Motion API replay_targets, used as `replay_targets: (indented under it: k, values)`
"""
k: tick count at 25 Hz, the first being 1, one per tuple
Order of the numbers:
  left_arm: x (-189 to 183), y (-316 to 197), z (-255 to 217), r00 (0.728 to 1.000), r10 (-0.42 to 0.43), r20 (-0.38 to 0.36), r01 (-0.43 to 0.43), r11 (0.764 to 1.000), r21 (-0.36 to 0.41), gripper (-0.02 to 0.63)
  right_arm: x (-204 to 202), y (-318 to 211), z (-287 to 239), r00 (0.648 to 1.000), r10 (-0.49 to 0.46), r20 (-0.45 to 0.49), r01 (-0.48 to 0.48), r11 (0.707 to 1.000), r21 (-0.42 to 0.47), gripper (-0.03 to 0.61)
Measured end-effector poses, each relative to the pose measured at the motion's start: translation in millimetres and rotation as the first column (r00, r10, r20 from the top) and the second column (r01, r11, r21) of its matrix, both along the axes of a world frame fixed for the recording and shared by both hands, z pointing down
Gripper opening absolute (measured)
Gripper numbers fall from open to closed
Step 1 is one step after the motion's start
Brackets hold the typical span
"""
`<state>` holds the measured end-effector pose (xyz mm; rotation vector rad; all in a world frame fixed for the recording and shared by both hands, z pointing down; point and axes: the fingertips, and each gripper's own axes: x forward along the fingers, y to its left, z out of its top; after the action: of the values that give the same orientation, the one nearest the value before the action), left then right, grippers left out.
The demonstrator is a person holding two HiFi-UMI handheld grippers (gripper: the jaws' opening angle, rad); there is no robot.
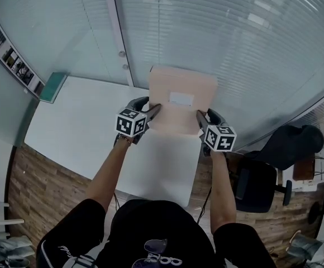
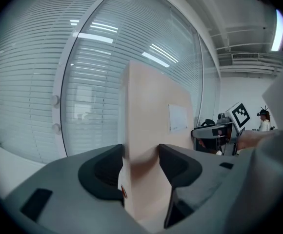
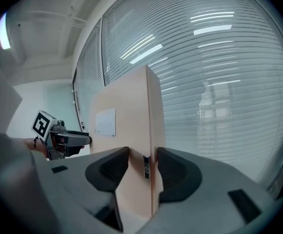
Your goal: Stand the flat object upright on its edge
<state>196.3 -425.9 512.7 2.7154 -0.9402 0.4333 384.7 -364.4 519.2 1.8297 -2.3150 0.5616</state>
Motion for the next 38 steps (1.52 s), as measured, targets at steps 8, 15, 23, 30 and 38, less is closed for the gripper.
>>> replay_targets:
  k: [8, 15, 23, 30, 38]
  values:
    - [13.5, -34.9, -0.2, 1.000, 0.027, 0.005, -0.027, 1.000, 0.013, 0.250, 10.7, -26.9, 1.2, 0.999, 0.048, -0.003, -0.048, 0.999, -0.004, 0.202]
    - [29.2, -64.0, 3.4, 0.999, 0.048, 0.001, -0.048, 0.999, 0.015, 0.250, 24.1, -50.9, 4.9, 0.996, 0.086, -0.005, -0.086, 0.996, -0.007, 0.202]
    - [43.8, -86.4, 8.2, 0.999, 0.046, 0.001, -0.046, 0.999, 0.013, 0.250, 38.1, -71.5, 10.1, 0.994, 0.108, -0.005, -0.108, 0.994, -0.010, 0.202]
    - [52.3, -100.0, 12.1, 0.999, 0.036, 0.002, -0.036, 0.999, 0.011, 0.250, 46.6, -85.2, 12.4, 0.993, 0.114, -0.012, -0.114, 0.993, -0.010, 0.202]
    - [59.5, -110.3, 20.3, 0.999, 0.028, 0.016, -0.029, 1.000, 0.010, 0.250, 53.4, -95.4, 16.1, 0.993, 0.119, -0.026, -0.119, 0.993, -0.014, 0.202]
